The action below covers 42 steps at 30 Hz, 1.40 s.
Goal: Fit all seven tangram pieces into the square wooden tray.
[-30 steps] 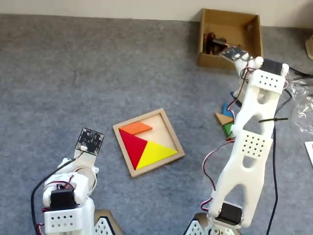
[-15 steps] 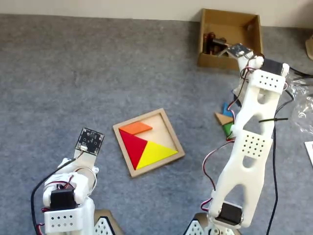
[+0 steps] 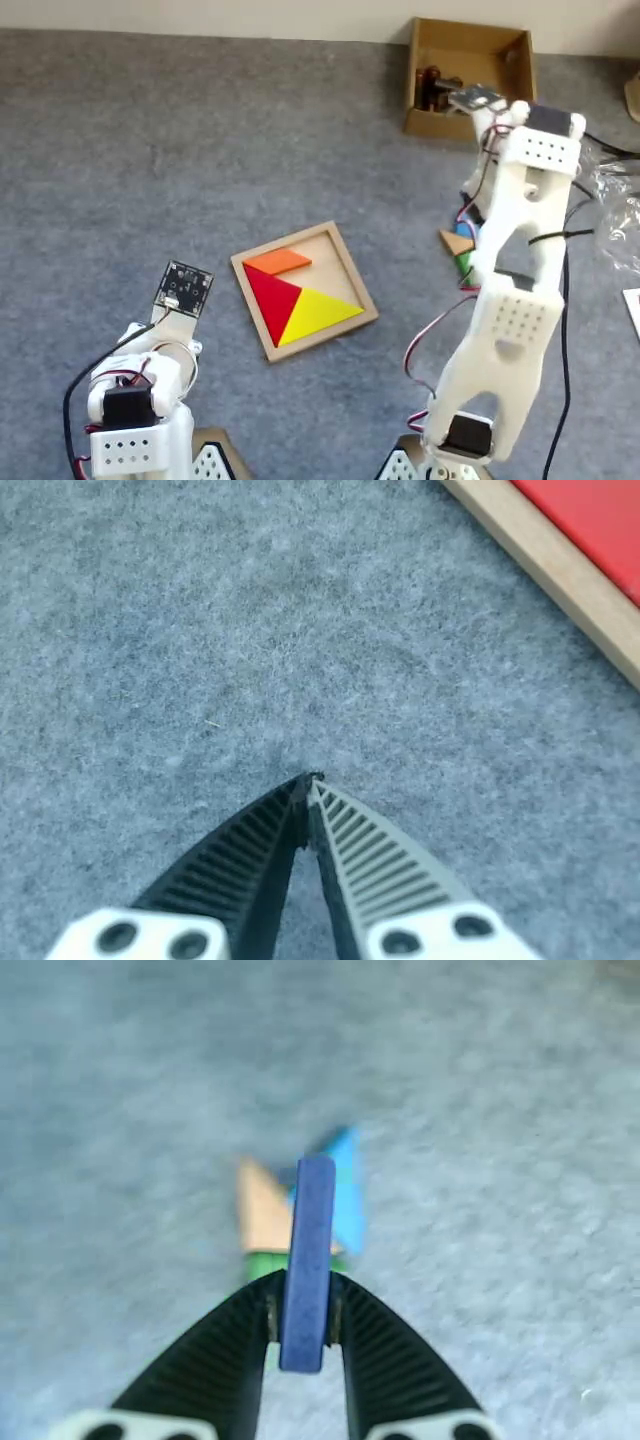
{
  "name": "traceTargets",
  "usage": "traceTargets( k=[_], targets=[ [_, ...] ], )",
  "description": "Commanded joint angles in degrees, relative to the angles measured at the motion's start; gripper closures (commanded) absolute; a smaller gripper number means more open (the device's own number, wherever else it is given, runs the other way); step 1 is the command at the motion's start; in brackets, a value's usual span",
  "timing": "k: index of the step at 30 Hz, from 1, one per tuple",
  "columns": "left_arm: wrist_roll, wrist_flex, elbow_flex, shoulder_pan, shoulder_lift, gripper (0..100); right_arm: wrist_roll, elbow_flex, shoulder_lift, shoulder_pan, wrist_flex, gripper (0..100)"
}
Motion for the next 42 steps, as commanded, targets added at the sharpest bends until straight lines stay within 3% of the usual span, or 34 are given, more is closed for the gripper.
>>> traceTargets(
  k=[1, 10, 14, 19, 25, 32, 42],
  targets=[
    [0.6, 0.4, 1.2, -0.2, -0.6, 99, -0.6, 9.9, -16.9, -4.4, 1.0, 99.4],
    [0.6, 0.4, 1.2, -0.2, -0.6, 99, -0.5, 32.3, -37.8, -17.8, 0.8, 99.4],
    [0.6, 0.4, 1.2, -0.2, -0.6, 99, 0.2, 36.4, -39.1, -24.0, 0.7, 99.4],
    [0.6, 0.4, 1.2, -0.2, -0.6, 99, 6.5, 39.4, -38.7, -29.1, -0.1, 99.3],
    [0.6, 0.4, 1.2, -0.2, -0.6, 99, 10.1, 40.2, -38.4, -31.1, -6.3, 99.3],
    [0.6, 0.4, 1.2, -0.2, -0.6, 99, 10.1, 52.8, -38.5, -33.8, -20.7, 99.3],
    [0.6, 0.4, 1.2, -0.2, -0.6, 99, 6.0, 56.8, -38.5, -36.8, -31.1, 99.3]
  ],
)
